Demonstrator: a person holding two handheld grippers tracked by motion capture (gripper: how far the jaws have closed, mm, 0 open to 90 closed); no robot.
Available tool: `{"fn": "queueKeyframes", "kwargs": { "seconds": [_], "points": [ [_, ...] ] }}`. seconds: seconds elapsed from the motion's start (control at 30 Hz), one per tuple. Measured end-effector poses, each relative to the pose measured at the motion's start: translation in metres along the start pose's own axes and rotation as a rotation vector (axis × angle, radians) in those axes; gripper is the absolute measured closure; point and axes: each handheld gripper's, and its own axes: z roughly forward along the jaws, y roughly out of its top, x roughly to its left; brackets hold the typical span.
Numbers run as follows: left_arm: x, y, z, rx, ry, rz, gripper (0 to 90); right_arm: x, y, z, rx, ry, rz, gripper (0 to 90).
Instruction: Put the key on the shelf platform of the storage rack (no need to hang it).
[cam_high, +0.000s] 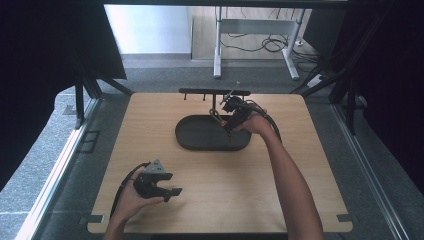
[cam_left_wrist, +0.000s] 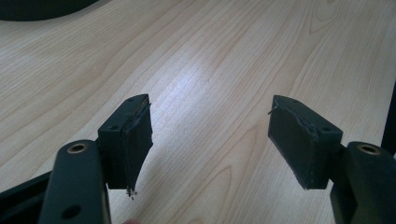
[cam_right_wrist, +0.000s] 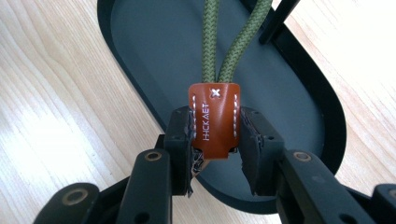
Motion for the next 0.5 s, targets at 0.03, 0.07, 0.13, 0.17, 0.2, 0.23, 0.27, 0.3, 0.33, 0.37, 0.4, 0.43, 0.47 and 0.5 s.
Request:
{"fn": "queueKeyframes", "kwargs": {
  "seconds": [0.03, 0.07, 0.13, 0.17, 0.2, 0.23, 0.27, 0.3, 0.33, 0.37, 0.4, 0.43, 0.47, 0.5],
  "points": [
    [0.0, 0.0, 0.0, 0.0, 0.0, 0.0, 31.0, 0.0, 0.001, 0.001, 0.001, -0.001, 0.002, 66.7],
    [0.0, 0.0, 0.0, 0.0, 0.0, 0.0, 31.0, 0.0, 0.001, 0.001, 0.001, -0.001, 0.002, 66.7],
    [0.0, 0.0, 0.0, -0.007, -0.002, -0.008, 31.0, -0.001, 0.002, 0.002, -0.001, -0.004, 0.001, 66.7],
    [0.0, 0.0, 0.0, -0.008, -0.001, -0.008, 31.0, -0.001, 0.002, 0.003, 0.005, -0.009, -0.002, 66.6],
    [0.0, 0.0, 0.0, -0.007, -0.001, -0.01, 31.1, -0.002, 0.003, 0.003, 0.004, -0.012, -0.008, 66.6],
    [0.0, 0.0, 0.0, -0.008, -0.001, -0.012, 31.0, -0.002, 0.003, 0.004, 0.002, -0.015, -0.01, 66.6],
    [0.0, 0.0, 0.0, -0.007, -0.001, -0.01, 31.0, -0.002, 0.004, 0.004, 0.002, -0.018, -0.005, 66.6],
    [0.0, 0.0, 0.0, -0.007, -0.001, -0.01, 31.0, -0.002, 0.004, 0.004, 0.001, -0.021, -0.006, 66.6],
    [0.0, 0.0, 0.001, -0.005, 0.0, -0.011, 31.0, -0.002, 0.005, 0.005, 0.002, -0.025, -0.006, 66.6],
    [0.0, 0.0, 0.001, -0.005, -0.001, -0.01, 31.0, -0.003, 0.005, 0.006, 0.002, -0.027, -0.008, 66.6],
    [0.0, 0.0, 0.001, -0.005, -0.001, -0.01, 31.0, -0.003, 0.005, 0.006, 0.002, -0.027, -0.008, 66.6],
    [-0.001, 0.0, 0.002, -0.003, -0.003, -0.008, 31.0, -0.003, 0.004, 0.009, 0.004, -0.035, -0.007, 66.5],
    [-0.001, 0.0, 0.002, -0.003, -0.003, -0.008, 31.0, -0.003, 0.004, 0.009, 0.004, -0.035, -0.007, 66.5],
    [-0.001, 0.0, 0.002, 0.0, -0.002, -0.005, 31.0, -0.005, 0.003, 0.012, 0.002, -0.037, -0.009, 66.5]
  ]
}}
